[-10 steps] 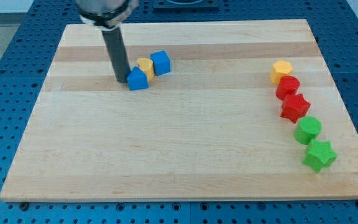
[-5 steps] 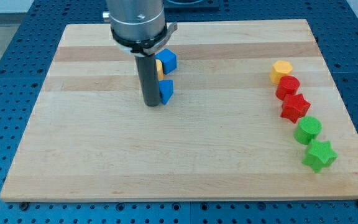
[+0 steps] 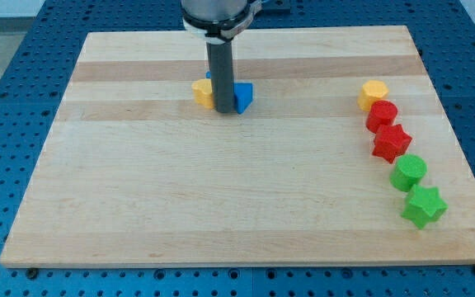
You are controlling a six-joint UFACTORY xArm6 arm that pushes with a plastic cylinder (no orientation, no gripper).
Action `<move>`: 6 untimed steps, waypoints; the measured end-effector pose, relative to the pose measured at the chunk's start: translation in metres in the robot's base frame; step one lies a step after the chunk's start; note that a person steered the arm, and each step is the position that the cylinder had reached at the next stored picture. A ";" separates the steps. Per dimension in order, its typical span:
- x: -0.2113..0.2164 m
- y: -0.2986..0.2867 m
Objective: Move the blue triangle towards the top right corner of the board
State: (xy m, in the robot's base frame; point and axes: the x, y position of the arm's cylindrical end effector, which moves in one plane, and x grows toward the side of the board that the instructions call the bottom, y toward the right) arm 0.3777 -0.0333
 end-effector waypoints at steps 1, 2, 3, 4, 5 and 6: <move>-0.008 0.026; -0.018 0.054; -0.036 0.056; -0.051 0.056; -0.061 0.060; -0.074 0.063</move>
State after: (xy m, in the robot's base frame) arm 0.3033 0.0294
